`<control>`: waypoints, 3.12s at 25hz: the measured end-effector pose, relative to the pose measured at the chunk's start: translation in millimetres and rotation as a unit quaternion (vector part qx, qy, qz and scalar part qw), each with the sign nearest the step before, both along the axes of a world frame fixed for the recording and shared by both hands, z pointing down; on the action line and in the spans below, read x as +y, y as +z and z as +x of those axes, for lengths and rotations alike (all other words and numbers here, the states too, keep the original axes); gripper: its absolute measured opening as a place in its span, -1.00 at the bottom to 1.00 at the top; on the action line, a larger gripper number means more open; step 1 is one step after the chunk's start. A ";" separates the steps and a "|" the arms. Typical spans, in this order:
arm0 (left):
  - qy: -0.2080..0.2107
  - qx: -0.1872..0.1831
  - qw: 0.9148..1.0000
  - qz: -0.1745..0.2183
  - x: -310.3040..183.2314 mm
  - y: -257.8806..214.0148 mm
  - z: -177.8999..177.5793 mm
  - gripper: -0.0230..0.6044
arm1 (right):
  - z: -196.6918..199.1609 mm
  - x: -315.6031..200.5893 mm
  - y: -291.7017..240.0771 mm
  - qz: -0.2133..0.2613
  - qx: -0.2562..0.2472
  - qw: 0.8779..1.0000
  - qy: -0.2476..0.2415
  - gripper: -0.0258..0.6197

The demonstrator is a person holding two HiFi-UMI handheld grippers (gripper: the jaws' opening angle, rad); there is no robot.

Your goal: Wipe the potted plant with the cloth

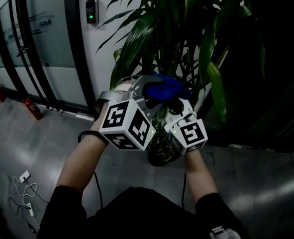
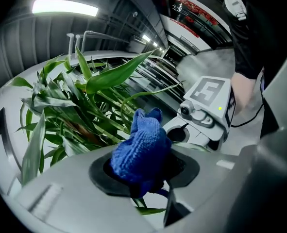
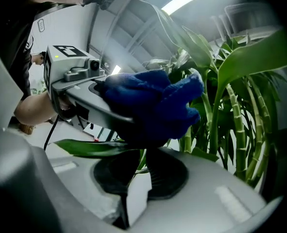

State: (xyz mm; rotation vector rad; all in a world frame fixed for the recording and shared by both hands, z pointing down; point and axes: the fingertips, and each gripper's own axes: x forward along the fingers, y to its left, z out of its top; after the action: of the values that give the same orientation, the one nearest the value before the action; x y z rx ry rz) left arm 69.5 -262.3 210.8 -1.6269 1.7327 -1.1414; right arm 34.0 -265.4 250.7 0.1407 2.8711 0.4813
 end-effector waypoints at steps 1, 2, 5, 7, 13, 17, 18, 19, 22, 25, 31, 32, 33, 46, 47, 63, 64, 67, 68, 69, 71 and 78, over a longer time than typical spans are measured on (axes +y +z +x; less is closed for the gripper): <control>0.000 0.001 1.000 -0.001 2.4 1.9 1.4 -0.43 | 0.9 0.5 0.1 0.000 0.001 1.000 0.002 -0.79; -0.001 0.002 1.000 -0.001 4.8 3.4 2.4 -0.43 | 1.8 0.7 1.1 0.000 0.003 1.000 0.004 -0.79; -0.005 0.003 1.000 -0.006 11.1 7.3 5.1 -0.42 | 5.0 1.6 5.8 -0.001 0.005 1.000 0.007 -0.79; -0.006 0.002 1.000 -0.009 14.3 9.8 7.2 -0.43 | 7.2 3.6 6.3 0.001 0.007 1.000 0.009 -0.79; -0.010 0.004 1.000 -0.015 24.7 16.4 14.1 -0.43 | 12.8 11.1 11.8 -0.013 0.012 1.000 0.000 -0.79; -0.015 0.012 1.000 -0.018 30.8 23.6 15.8 -0.43 | 13.9 11.7 19.0 -0.015 0.017 1.000 0.001 -0.79; -0.017 0.014 1.000 -0.019 31.8 25.3 15.3 -0.43 | 13.6 12.3 20.4 -0.016 0.019 1.000 0.001 -0.79; -0.018 0.017 0.999 -0.020 32.6 26.9 14.5 -0.43 | 13.2 13.4 22.0 -0.017 0.021 1.000 0.001 -0.79; -0.020 0.026 0.999 -0.023 35.4 32.8 13.3 -0.43 | 11.6 18.5 29.2 -0.019 0.029 0.999 -0.003 -0.79; -0.019 0.030 0.999 -0.029 39.1 39.8 13.8 -0.43 | 9.6 23.0 37.3 -0.016 0.038 0.999 -0.006 -0.79; -0.022 0.035 0.999 -0.032 47.3 49.4 15.3 -0.43 | 10.9 26.5 44.5 -0.015 0.050 0.999 -0.003 -0.79; -0.022 0.037 0.999 -0.031 49.1 50.8 15.8 -0.43 | 11.5 27.2 45.7 -0.015 0.052 0.999 -0.003 -0.79; -0.021 0.040 0.999 -0.030 51.0 52.3 16.5 -0.43 | 12.1 28.0 46.8 -0.016 0.053 0.998 -0.003 -0.79; -0.025 0.148 0.989 0.003 78.6 70.0 9.8 -0.43 | 14.1 47.0 61.6 -0.027 0.063 0.998 -0.015 -0.79; -0.027 0.158 0.987 0.008 82.3 70.8 8.5 -0.43 | 13.7 49.2 63.5 -0.029 0.064 0.997 -0.018 -0.79; -0.116 0.381 0.895 0.201 226.3 115.9 -50.5 -0.43 | -8.8 132.8 126.4 -0.036 0.117 0.987 -0.105 -0.79; -0.129 0.385 0.891 0.206 237.8 118.1 -54.2 -0.43 | -10.0 135.6 131.4 -0.034 0.122 0.986 -0.106 -0.79; -0.150 0.393 0.881 0.215 266.5 124.8 -61.0 -0.43 | -13.4 138.0 147.6 -0.030 0.137 0.985 -0.098 -0.79; -0.153 0.398 0.877 0.220 273.5 125.7 -61.9 -0.43 | -14.5 137.5 150.8 -0.031 0.139 0.985 -0.092 -0.79; -0.154 0.404 0.873 0.225 279.3 126.4 -62.5 -0.43 | -15.6 137.1 152.7 -0.035 0.140 0.986 -0.086 -0.79; -0.144 0.411 0.869 0.236 286.5 129.6 -63.4 -0.43 | -17.7 139.3 153.4 -0.046 0.135 0.987 -0.078 -0.79; -0.107 0.411 0.871 0.246 289.4 133.4 -69.1 -0.43 | -38.5 175.9 168.6 -0.058 0.144 0.981 -0.118 -0.79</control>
State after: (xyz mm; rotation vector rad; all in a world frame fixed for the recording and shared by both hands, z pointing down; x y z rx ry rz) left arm 0.4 27.1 344.3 -1.7066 2.4963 0.0299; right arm -4.4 -89.5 419.3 0.5672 3.0943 0.2661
